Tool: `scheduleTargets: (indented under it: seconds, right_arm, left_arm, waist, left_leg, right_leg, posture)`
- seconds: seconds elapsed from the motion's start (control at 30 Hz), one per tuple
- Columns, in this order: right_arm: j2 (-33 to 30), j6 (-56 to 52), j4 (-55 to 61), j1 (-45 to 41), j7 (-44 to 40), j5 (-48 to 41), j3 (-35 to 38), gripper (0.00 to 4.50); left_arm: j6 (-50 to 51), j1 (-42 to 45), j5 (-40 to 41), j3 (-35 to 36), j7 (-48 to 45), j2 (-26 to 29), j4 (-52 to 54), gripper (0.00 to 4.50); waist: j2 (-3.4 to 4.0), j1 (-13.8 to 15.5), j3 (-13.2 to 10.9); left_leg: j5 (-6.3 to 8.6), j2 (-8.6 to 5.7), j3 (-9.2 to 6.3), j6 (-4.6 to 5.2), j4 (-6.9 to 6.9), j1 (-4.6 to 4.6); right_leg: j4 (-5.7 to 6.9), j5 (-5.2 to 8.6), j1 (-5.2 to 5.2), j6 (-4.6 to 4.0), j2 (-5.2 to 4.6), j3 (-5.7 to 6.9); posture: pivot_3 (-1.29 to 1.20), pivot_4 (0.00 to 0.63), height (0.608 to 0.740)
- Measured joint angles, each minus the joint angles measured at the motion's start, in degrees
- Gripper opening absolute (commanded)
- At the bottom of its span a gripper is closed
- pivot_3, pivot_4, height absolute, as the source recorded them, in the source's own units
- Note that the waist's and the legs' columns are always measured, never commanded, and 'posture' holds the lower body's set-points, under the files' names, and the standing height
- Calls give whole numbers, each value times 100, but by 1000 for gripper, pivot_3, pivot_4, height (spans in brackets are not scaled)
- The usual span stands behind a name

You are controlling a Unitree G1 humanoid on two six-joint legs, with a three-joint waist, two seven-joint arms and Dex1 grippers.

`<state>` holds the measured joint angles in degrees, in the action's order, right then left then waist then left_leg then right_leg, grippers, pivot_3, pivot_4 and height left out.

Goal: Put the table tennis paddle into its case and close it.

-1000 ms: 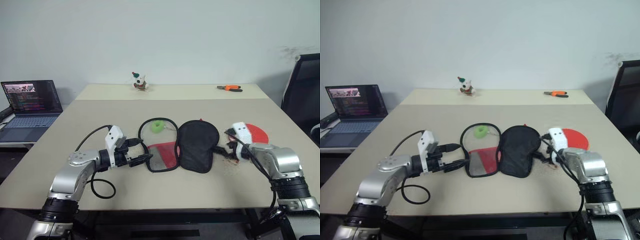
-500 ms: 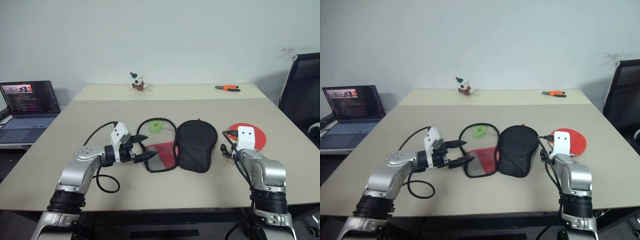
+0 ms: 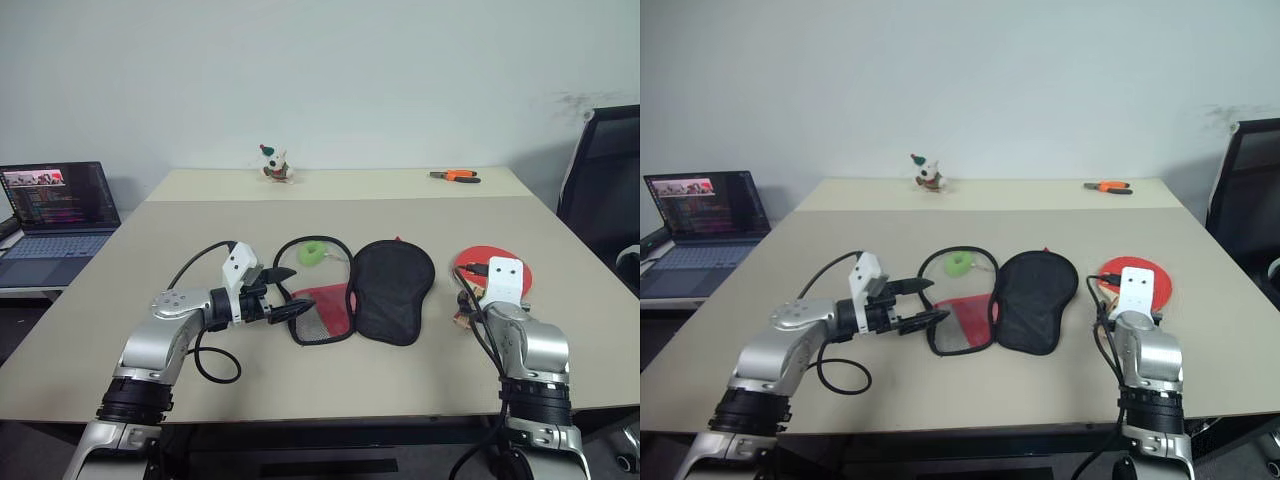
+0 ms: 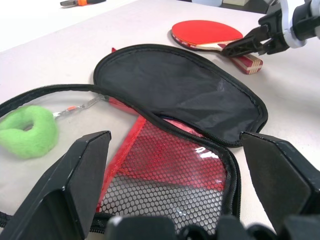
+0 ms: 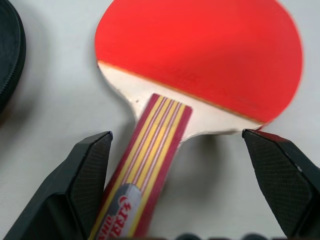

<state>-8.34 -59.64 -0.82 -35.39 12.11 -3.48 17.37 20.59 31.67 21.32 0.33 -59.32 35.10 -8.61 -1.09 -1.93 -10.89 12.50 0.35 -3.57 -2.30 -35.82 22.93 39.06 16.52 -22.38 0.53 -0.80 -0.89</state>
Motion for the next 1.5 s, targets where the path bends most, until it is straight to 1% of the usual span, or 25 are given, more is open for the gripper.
scheduleTargets:
  seconds: [0.17,0.3,0.4,0.63,0.7,0.73,0.9,1.0,1.13,1.2,1.27,1.33,1.43,1.5]
  right_arm:
    - [228,36,-201,-144,144,-7,158,4481]
    - [276,156,-330,-191,201,-6,214,4481]
    - [256,321,-506,-238,197,-4,211,3881]
    - [180,752,-1005,-440,103,-60,156,1693]
    - [172,799,-1105,-476,54,-117,150,1218]
    - [151,816,-1152,-487,47,-119,150,1126]
    - [-6,1040,-1363,-516,20,-221,151,1126]
    - [-245,1041,-1310,-512,-22,-215,153,1126]
    - [-388,919,-677,-512,-88,-237,161,1126]
    - [-365,665,-219,-534,-87,-285,171,1126]
    - [-78,125,451,-555,-65,-436,200,1125]
    - [488,-581,1210,-560,6,-593,185,1125]
    - [1208,-1382,1798,-561,93,-743,101,1124]
    - [1485,-1708,2026,-558,171,-745,34,1123]
  left_arm:
    - [0,0,-5,0,6,0,0,4500]
    - [0,0,-7,1,10,1,0,4500]
    - [0,0,-9,1,14,2,0,4500]
    - [0,0,-16,1,22,3,2,4500]
    - [0,0,-22,2,26,4,1,4500]
    - [0,-1,-23,2,29,6,2,4500]
    - [1,-21,-27,6,60,18,10,4500]
    - [6,-87,-26,21,108,67,24,4500]
    - [17,-141,-20,44,127,84,67,4500]
    - [18,-144,-15,49,129,85,136,4500]
    - [24,-174,-13,65,128,102,140,4500]
    - [24,-175,-12,68,126,106,145,4500]
    - [23,-174,-12,68,121,108,146,4500]
    - [23,-171,-12,65,118,108,147,4500]
  waist:
    - [0,-2,0]
    - [0,-6,0]
    - [-4,-16,3]
    - [-8,-13,5]
    - [-14,10,9]
    - [-17,17,11]
    - [-18,27,11]
    - [-10,20,6]
    - [-8,3,5]
    - [-7,-23,5]
    - [-6,-75,6]
    - [-5,-115,6]
    - [-4,-112,6]
    - [-3,-88,6]
  left_leg:
    - [0,0,2,0,0,-1]
    - [0,2,5,1,-1,-4]
    - [0,9,15,0,-3,-10]
    - [0,11,22,1,-8,-13]
    - [0,10,20,1,-12,-12]
    - [0,9,19,1,-15,-12]
    - [-2,-5,32,4,-22,-10]
    - [-2,-7,40,4,-15,1]
    - [3,5,48,10,-2,24]
    - [3,19,54,10,-4,68]
    - [2,36,53,10,-3,89]
    - [2,45,50,10,-2,90]
    - [2,44,38,9,-6,91]
    - [2,37,38,9,-13,92]
  right_leg:
    - [0,0,0,0,0,-1]
    - [1,-1,0,-1,0,-3]
    - [0,-2,3,-1,1,-6]
    - [-3,-4,7,5,20,-12]
    - [-5,-9,10,5,20,-13]
    - [-6,-11,12,8,19,-13]
    - [-9,-20,12,41,5,-12]
    - [-9,-28,-5,27,2,-15]
    - [-3,-26,-43,18,3,-21]
    - [2,-31,-94,7,3,-25]
    - [3,-37,-116,-3,15,-23]
    - [7,-35,-121,-10,25,-21]
    - [11,-36,-120,-13,29,-19]
    - [10,-36,-117,-13,29,-15]
  posture:
    - [0,150,740]
    - [0,150,740]
    - [0,150,740]
    - [0,150,740]
    - [0,150,740]
    - [0,150,740]
    - [0,150,740]
    - [0,150,740]
    - [0,150,740]
    - [0,150,740]
    - [0,150,740]
    - [0,150,740]
    - [0,150,740]
    - [0,150,740]
